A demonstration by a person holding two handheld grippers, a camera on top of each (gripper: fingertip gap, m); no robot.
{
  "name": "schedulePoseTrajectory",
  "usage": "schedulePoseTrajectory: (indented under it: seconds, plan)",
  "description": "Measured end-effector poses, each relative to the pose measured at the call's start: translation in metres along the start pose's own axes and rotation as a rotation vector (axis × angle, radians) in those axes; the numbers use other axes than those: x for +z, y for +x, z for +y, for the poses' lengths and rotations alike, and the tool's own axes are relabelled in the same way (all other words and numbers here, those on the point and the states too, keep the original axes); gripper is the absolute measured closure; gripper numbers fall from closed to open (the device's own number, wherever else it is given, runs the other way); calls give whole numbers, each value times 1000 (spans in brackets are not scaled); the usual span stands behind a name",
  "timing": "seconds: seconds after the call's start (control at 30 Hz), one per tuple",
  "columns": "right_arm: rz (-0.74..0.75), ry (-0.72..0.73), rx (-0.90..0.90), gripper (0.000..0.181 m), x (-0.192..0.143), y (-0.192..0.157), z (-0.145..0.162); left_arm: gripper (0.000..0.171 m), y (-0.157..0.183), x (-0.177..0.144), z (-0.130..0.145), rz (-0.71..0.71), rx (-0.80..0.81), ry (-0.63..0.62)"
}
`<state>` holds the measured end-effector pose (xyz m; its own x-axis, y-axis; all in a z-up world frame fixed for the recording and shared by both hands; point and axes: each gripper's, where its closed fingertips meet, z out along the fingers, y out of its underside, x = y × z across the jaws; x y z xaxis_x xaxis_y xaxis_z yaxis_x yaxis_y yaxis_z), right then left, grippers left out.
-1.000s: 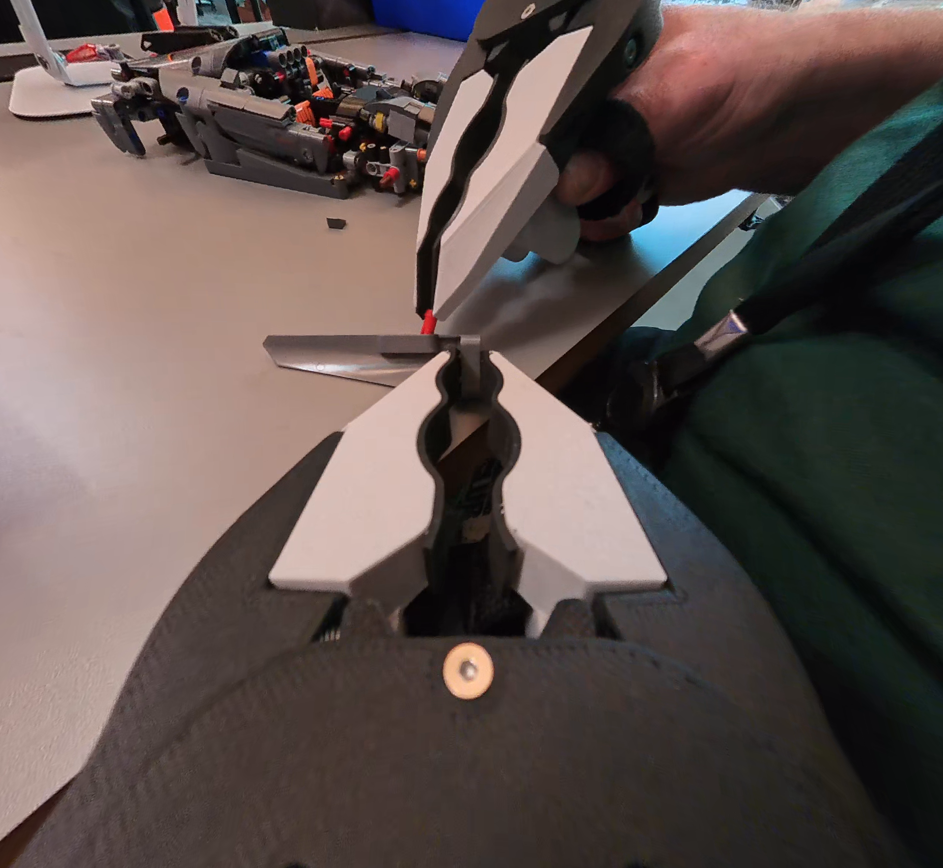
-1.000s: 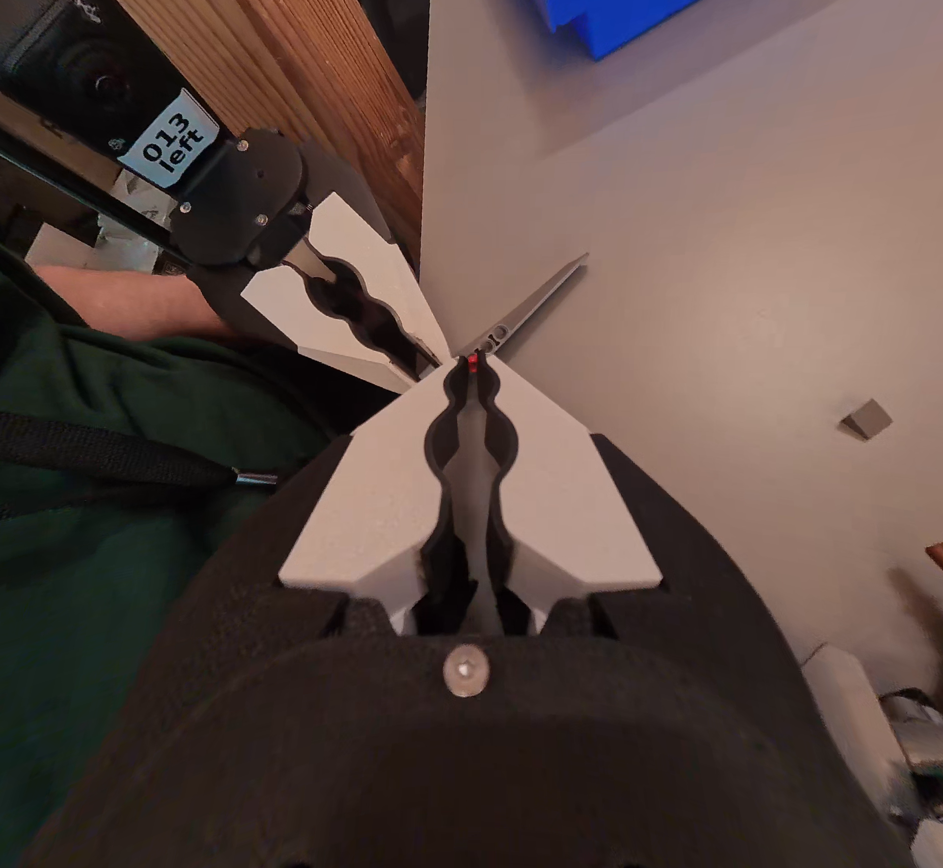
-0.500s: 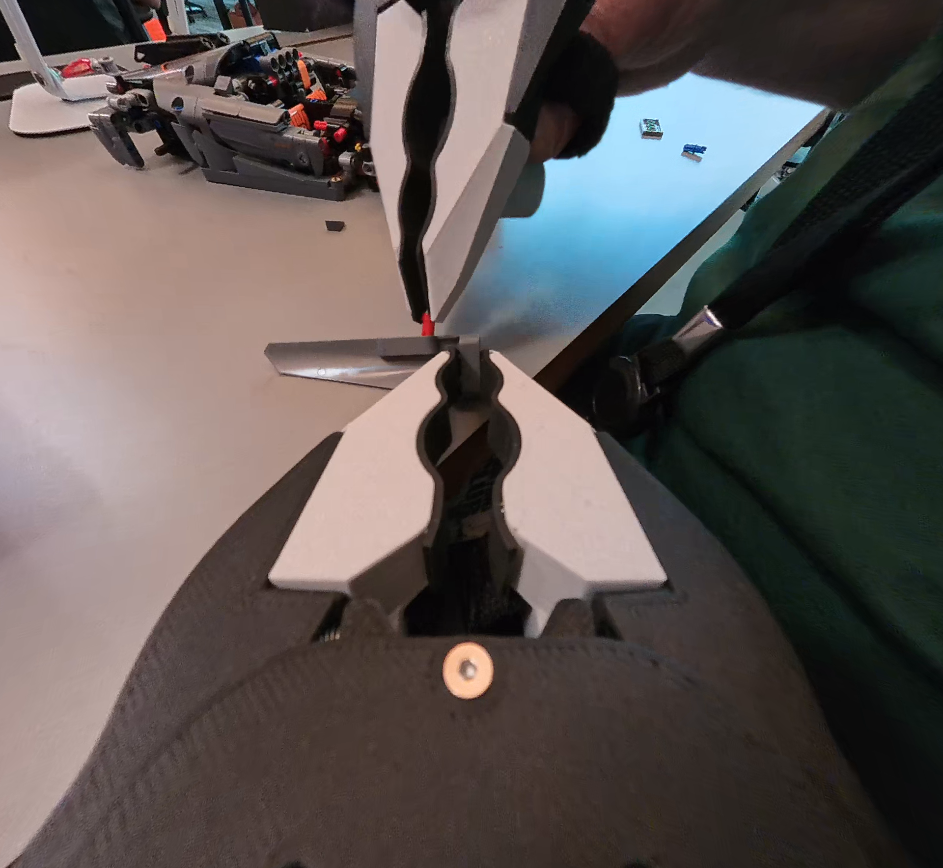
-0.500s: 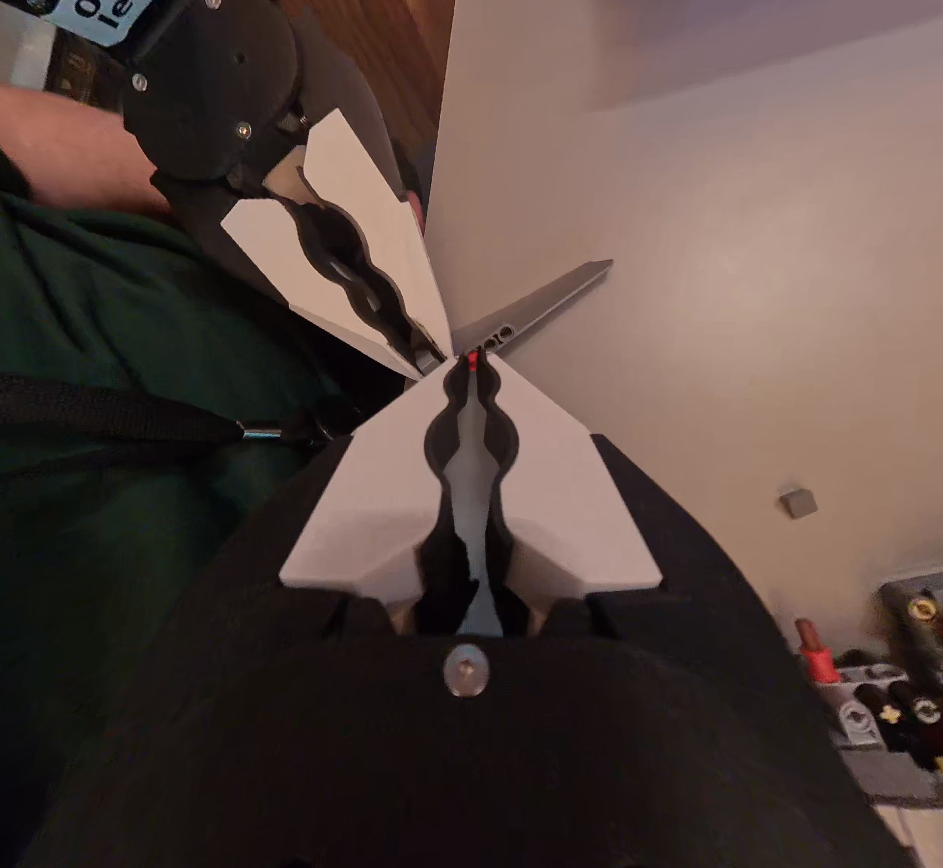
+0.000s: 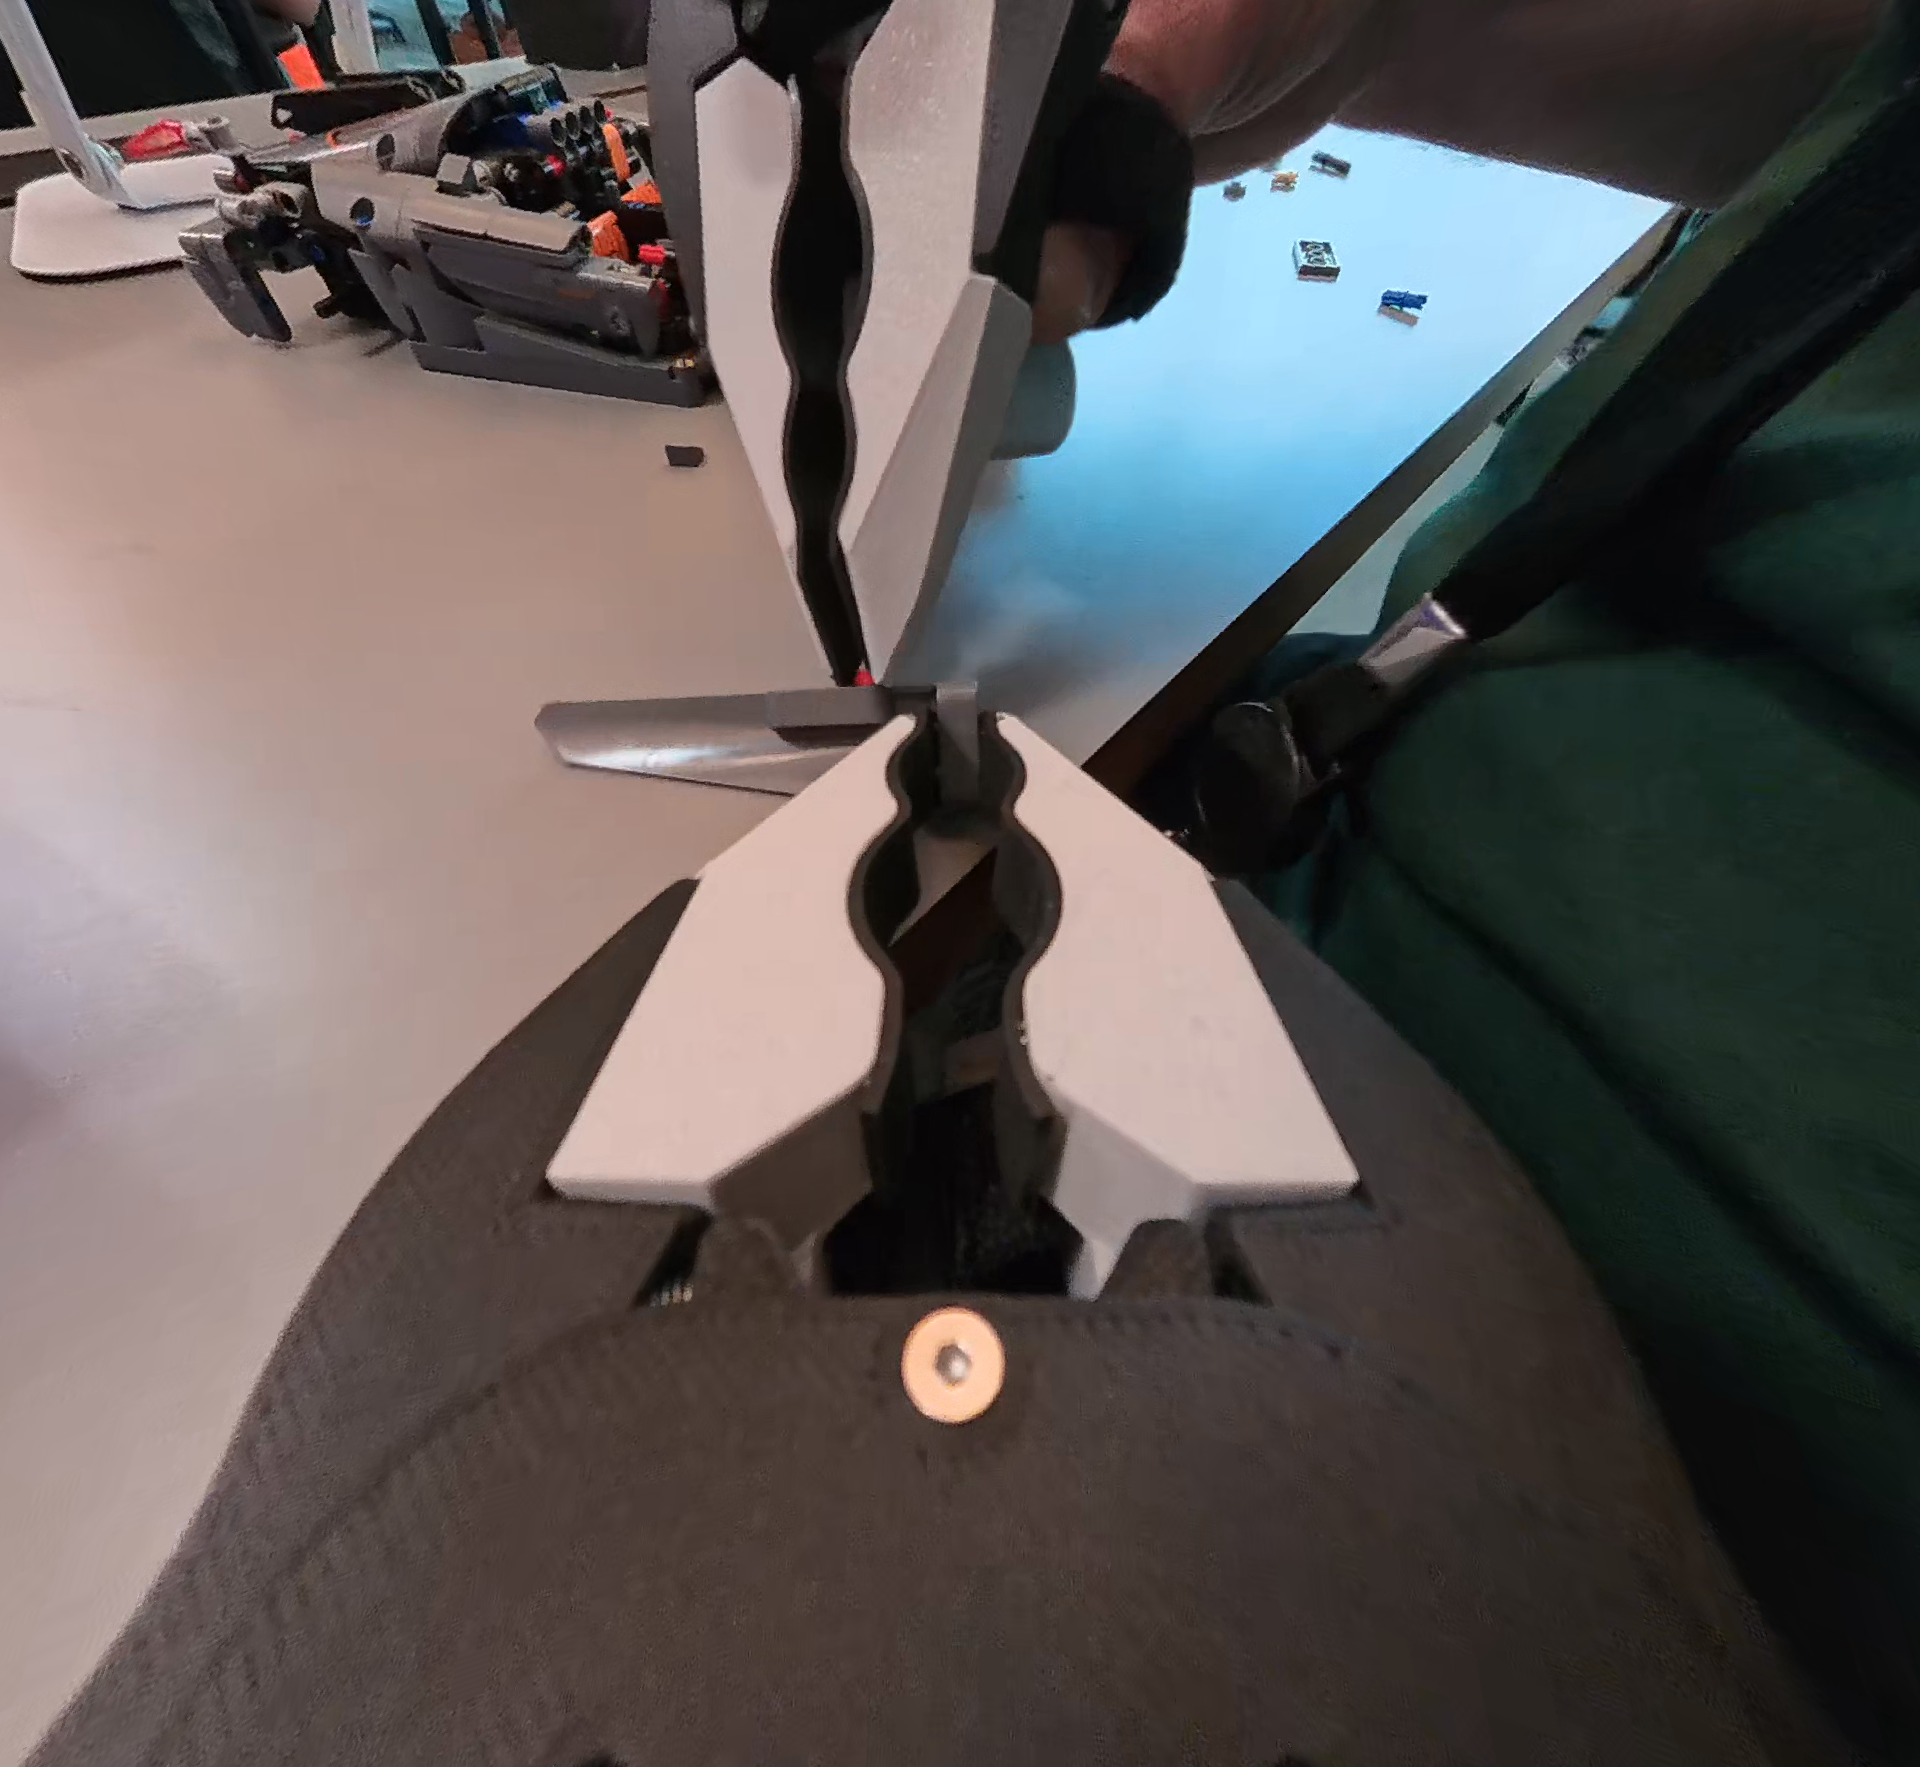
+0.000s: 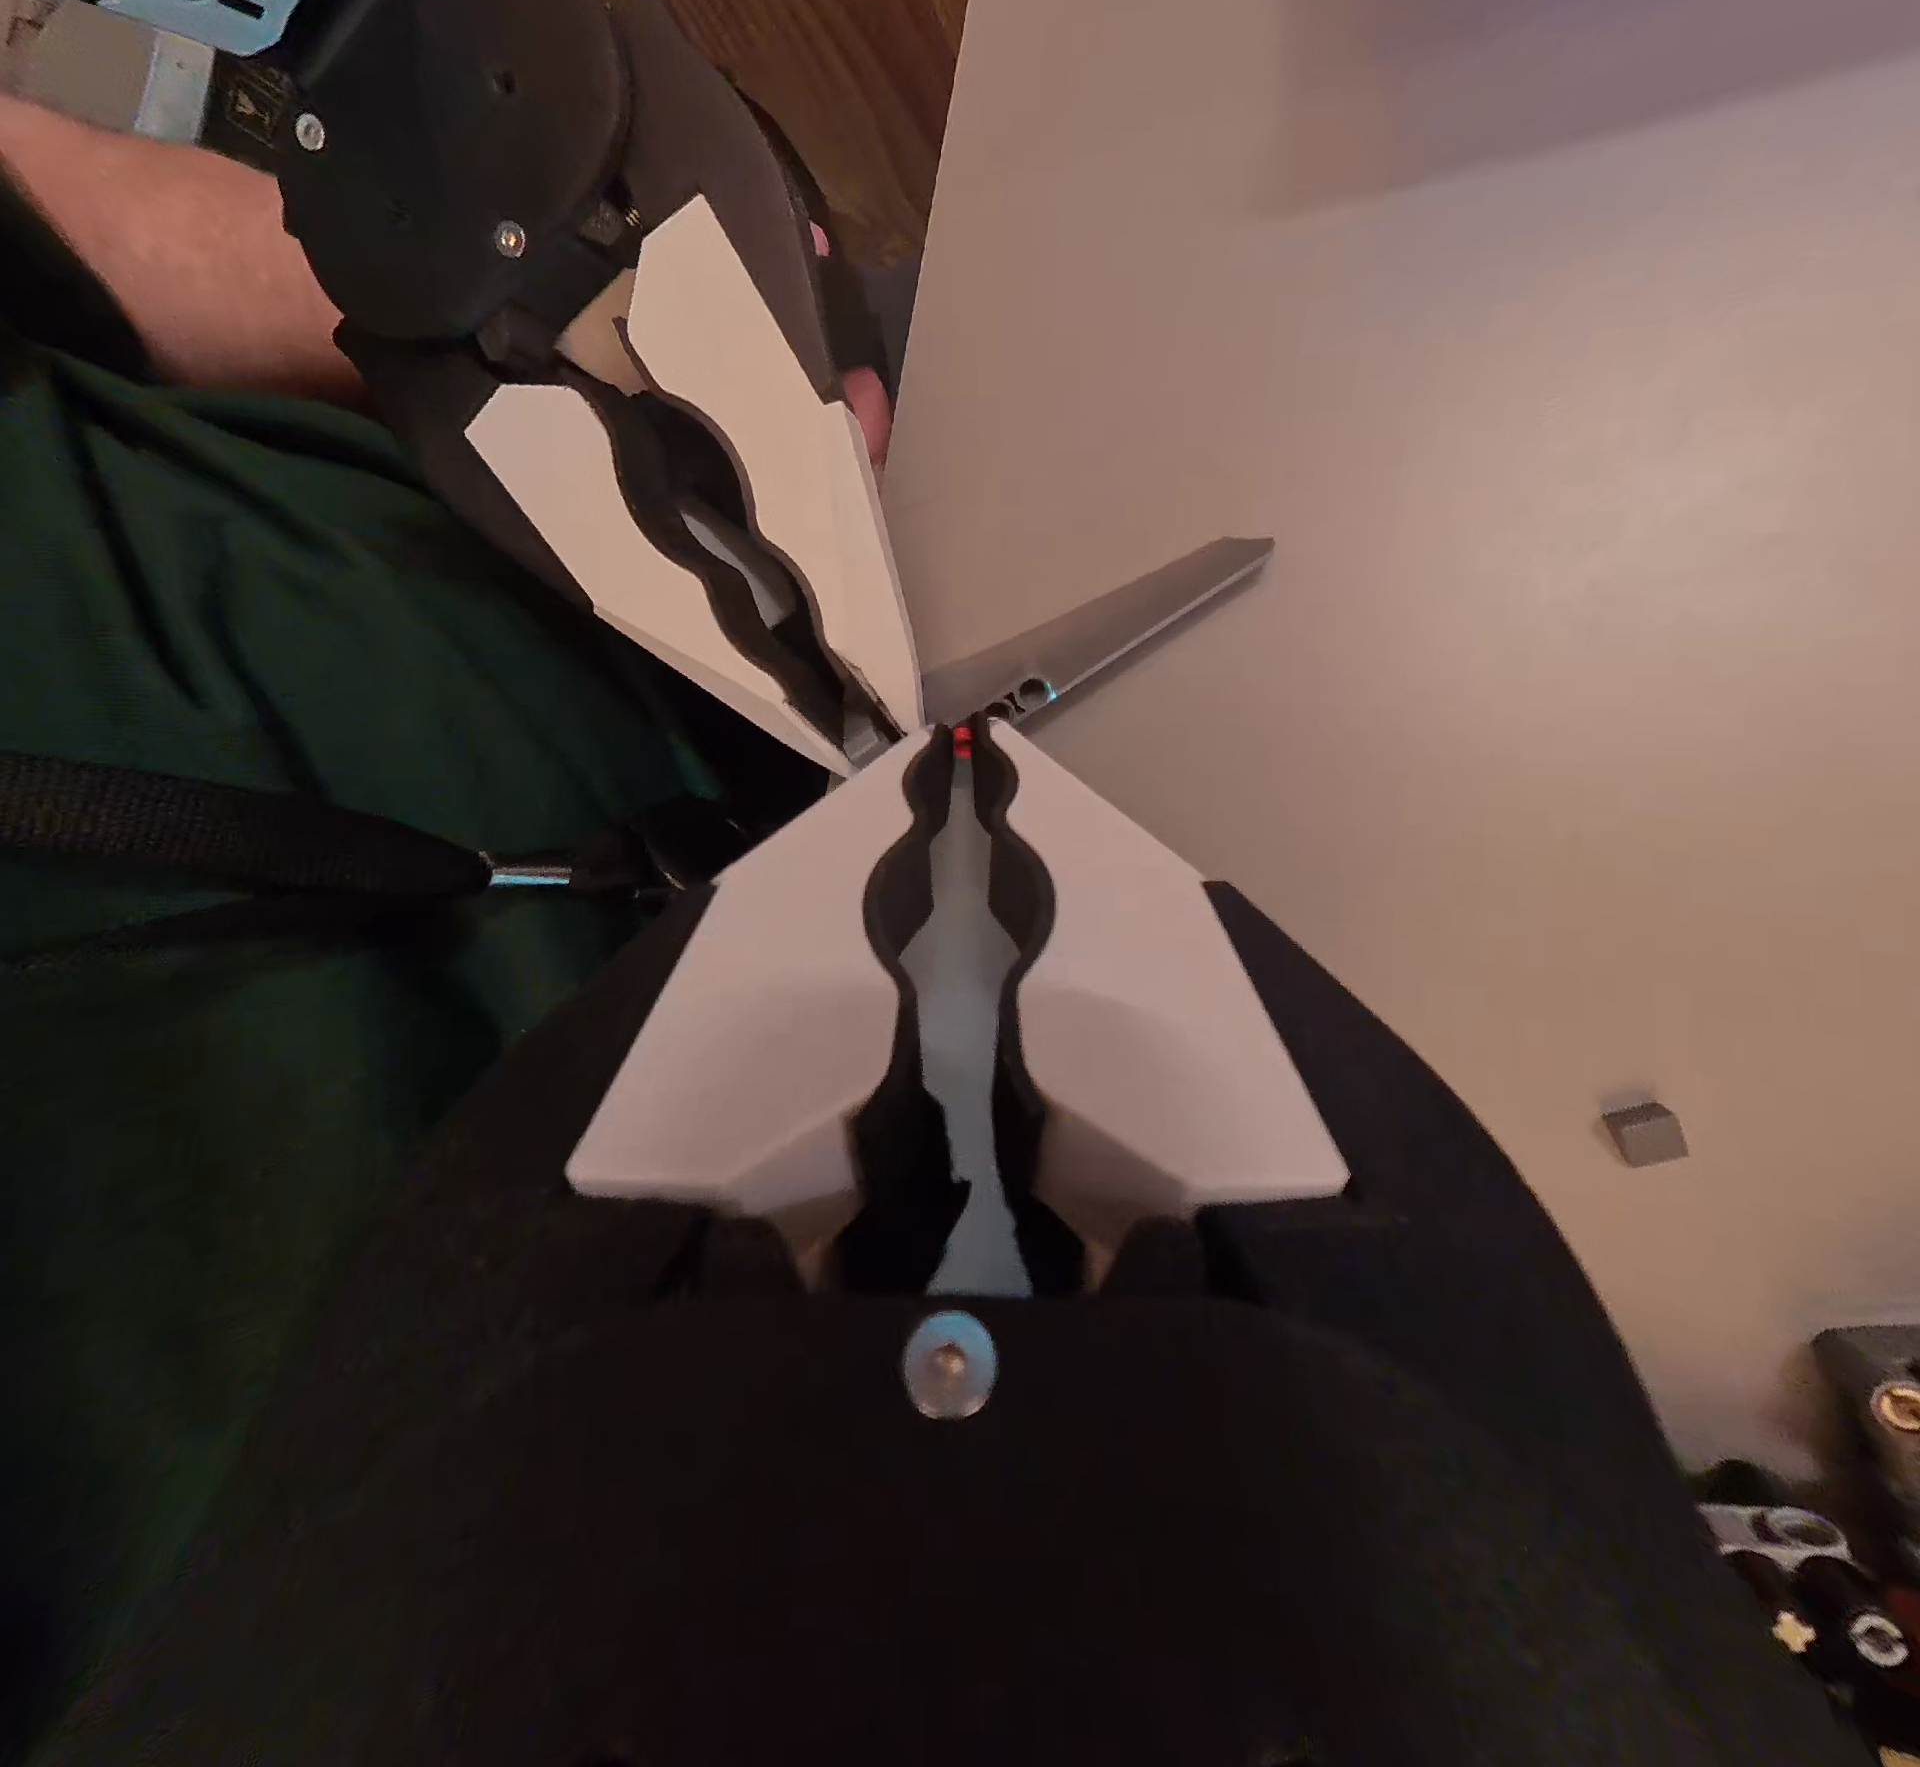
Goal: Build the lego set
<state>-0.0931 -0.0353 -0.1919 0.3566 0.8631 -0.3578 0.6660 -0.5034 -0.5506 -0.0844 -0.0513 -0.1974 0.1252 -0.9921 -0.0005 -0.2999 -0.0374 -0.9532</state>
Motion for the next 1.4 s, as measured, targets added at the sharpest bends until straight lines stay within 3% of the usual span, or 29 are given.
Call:
schedulePoseTrajectory:
  seconds: [0.07, 0.23, 0.33, 0.43, 0.6, 0.7, 0.87, 0.97, 1.07, 1.27, 1.4]
  plan:
    - [-2, 42, -1, 164, -7, -2, -7, 165, -1, 0, 0, -5, -3, -28]
    - [133, 141, -32, 164, -56, 16, -32, 165, -6, 0, -1, -7, -6, -123]
    - [332, 180, -33, 165, -102, 58, -52, 165, -7, 0, -2, -17, 19, -180]
    - [544, 74, -83, 166, -133, 112, -62, 165, -17, -1, -9, -61, 33, -196]
    - [586, 23, -41, 172, -152, 183, -79, 165, -37, 1, -3, -88, 4, -280]
    - [494, -35, -65, 166, -145, 182, -82, 165, -43, 3, -2, -76, 4, -323]
    - [366, -210, -132, 162, -108, 132, -40, 165, -50, 7, 4, -36, 36, -404]
    - [441, -216, -155, 167, -103, 130, -22, 165, -52, 10, 4, -12, 52, -419]
    - [572, -171, -122, 149, -123, 155, -30, 165, -54, 14, 2, 4, 48, -407]
    - [773, -179, -160, 138, -136, 217, -40, 165, -59, 19, 1, 3, 29, -401]
    - [758, -205, -203, 142, -138, 240, -45, 165, -58, 19, 0, 21, 7, -394]
